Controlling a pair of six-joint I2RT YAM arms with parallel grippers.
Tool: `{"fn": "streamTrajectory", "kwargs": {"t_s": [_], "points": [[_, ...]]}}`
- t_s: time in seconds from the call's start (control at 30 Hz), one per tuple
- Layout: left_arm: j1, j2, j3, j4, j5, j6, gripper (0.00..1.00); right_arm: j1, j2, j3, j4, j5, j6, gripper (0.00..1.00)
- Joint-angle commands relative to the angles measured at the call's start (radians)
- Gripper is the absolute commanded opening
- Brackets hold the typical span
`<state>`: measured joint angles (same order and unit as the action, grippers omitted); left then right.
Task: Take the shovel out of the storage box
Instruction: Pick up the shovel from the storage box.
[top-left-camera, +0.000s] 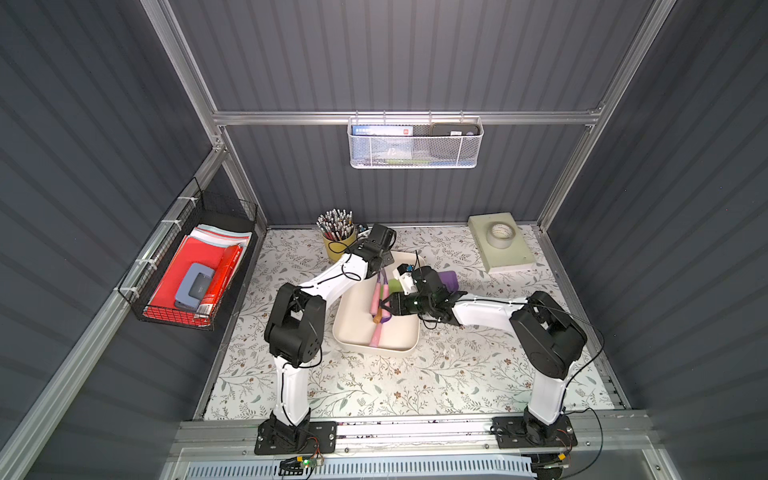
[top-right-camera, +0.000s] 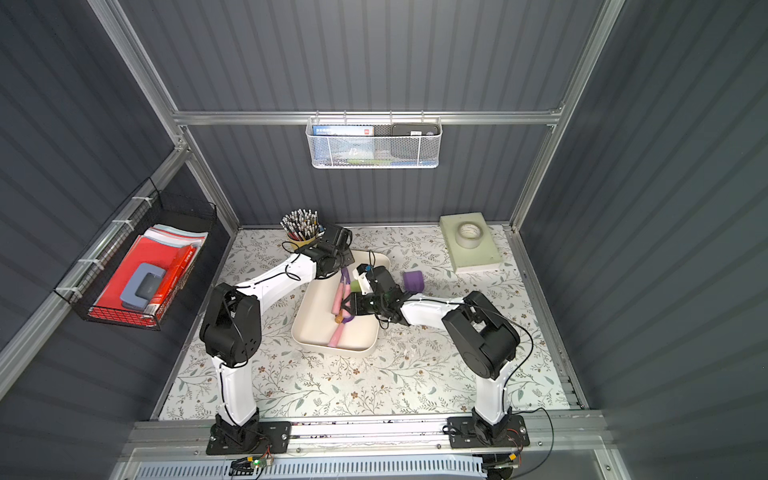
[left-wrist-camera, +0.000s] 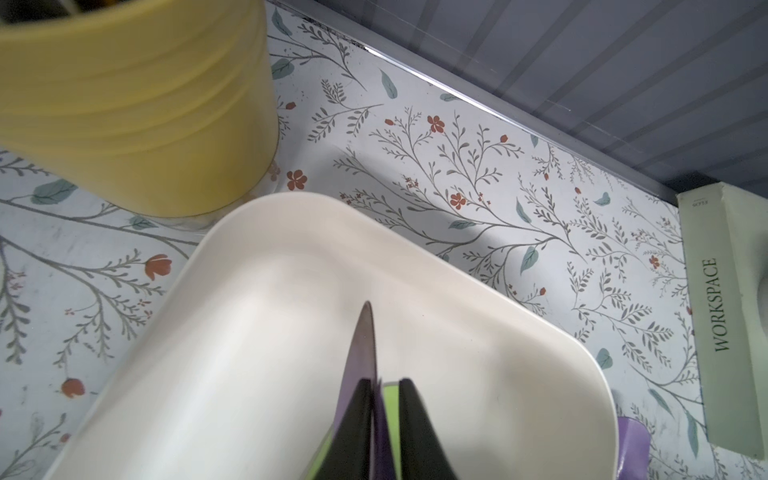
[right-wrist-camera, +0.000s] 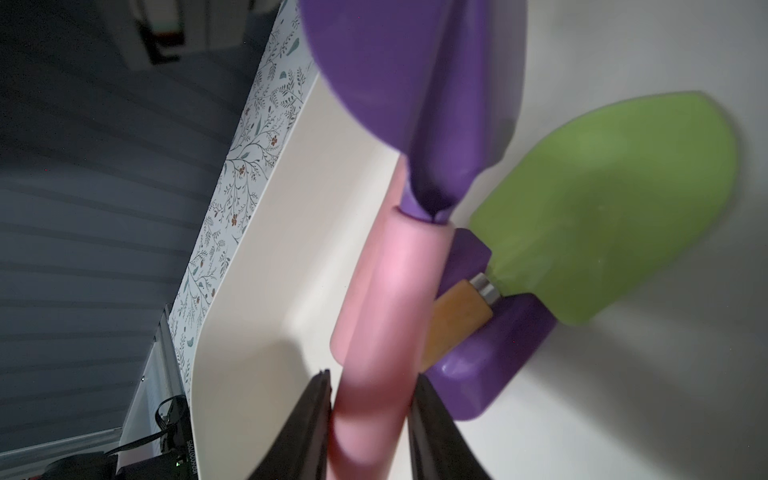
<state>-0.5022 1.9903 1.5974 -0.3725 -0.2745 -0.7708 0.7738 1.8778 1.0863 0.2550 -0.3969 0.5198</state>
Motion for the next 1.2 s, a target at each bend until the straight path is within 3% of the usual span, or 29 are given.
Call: {"fn": "streamTrajectory", "kwargs": {"t_s": [0.0, 0.23, 0.37, 0.43, 0.5, 0.6, 0.7, 0.9, 1.03, 1.17], "points": [[0.002, 0.024, -0.031, 0.031, 0.03, 0.008, 0.22, 0.011, -0.003, 0.017, 0.052, -0.027, -0.035, 0.27], [0.004, 0.045, -0.056, 0.073, 0.05, 0.008, 0.23, 0.012, -0.006, 0.011, 0.042, -0.021, -0.04, 0.27], [0.005, -0.001, -0.041, 0.113, 0.046, 0.01, 0.48, 0.012, -0.012, 0.011, 0.021, -0.01, -0.05, 0.27], [0.005, -0.042, -0.027, 0.135, 0.03, 0.011, 0.55, 0.012, -0.023, 0.012, 0.004, 0.003, -0.062, 0.26], [0.008, -0.091, 0.0, 0.145, 0.0, 0.014, 0.75, 0.012, -0.047, 0.01, -0.019, 0.035, -0.069, 0.26], [0.014, -0.154, 0.047, 0.145, -0.053, 0.027, 0.88, 0.009, -0.109, 0.004, -0.043, 0.073, -0.076, 0.26], [0.027, -0.207, 0.081, 0.15, -0.081, 0.039, 0.93, 0.001, -0.187, -0.004, -0.087, 0.129, -0.082, 0.26], [0.069, -0.269, 0.08, 0.139, -0.094, 0.054, 0.95, -0.045, -0.396, -0.058, -0.273, 0.371, -0.093, 0.25], [0.093, -0.304, 0.025, 0.156, -0.083, 0.059, 0.96, -0.153, -0.527, -0.144, -0.448, 0.481, -0.052, 0.25], [0.097, -0.308, -0.023, 0.175, -0.053, 0.064, 0.9, -0.274, -0.656, -0.258, -0.564, 0.616, -0.038, 0.25]]}}
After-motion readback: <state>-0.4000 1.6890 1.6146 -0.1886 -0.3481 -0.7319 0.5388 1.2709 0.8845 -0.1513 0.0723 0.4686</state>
